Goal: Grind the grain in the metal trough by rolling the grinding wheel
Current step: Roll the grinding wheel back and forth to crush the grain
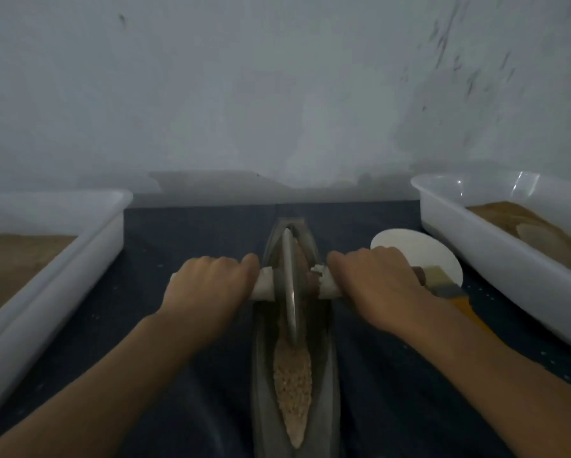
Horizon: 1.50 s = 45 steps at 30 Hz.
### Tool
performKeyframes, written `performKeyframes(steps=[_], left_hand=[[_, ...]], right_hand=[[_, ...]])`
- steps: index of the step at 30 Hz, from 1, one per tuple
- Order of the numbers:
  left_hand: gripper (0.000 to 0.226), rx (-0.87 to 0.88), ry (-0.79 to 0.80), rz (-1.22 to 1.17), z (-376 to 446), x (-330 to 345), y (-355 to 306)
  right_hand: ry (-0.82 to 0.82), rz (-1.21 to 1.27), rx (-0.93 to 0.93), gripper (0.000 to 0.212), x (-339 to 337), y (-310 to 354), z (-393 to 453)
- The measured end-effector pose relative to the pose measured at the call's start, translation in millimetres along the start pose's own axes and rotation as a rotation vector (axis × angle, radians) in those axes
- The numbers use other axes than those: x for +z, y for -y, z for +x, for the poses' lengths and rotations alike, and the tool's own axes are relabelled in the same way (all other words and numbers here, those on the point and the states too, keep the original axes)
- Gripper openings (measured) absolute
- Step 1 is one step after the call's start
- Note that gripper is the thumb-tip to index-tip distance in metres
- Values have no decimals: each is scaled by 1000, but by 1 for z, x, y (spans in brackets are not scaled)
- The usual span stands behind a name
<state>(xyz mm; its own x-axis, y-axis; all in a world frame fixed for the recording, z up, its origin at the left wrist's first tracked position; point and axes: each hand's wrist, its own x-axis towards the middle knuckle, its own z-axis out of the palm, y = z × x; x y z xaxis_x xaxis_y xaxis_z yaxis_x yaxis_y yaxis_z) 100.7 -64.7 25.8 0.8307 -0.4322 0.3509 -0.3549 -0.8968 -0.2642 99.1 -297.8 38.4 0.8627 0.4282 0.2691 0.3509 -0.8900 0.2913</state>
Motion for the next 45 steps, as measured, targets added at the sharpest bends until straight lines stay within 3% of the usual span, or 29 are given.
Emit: performKeyframes(steps=[3,8,12,18,24,28,35,39,45], left_hand=[[61,104,-20,-7,-35,-19,-6],[52,119,-41,9,-53,-28,-11],[47,54,-50,60,-19,-9,-5],[44,-55,-84,71,16,8,0],[69,88,-52,-29,-34,-13,-7],[63,75,-21,-35,-47,-15,-7],[46,-40,-103,111,9,7,-3],[38,-81,-58,110,24,3,-4],[54,64,-94,42,-38,-13,-9]], right_hand=[[28,8,-28,30,-14,12,-36],[63,30,-11,43,-19,17,-49],[33,-20,59,27,-4,8,-14],[24,-17,73,26,7,-6,24],[87,66,17,26,-11,12,-33],[96,14,-1,24,-19,16,-37],[26,2,100,22,7,-2,18],[7,10,103,25,14,-7,22],[22,-44,-1,34,-6,12,-36]])
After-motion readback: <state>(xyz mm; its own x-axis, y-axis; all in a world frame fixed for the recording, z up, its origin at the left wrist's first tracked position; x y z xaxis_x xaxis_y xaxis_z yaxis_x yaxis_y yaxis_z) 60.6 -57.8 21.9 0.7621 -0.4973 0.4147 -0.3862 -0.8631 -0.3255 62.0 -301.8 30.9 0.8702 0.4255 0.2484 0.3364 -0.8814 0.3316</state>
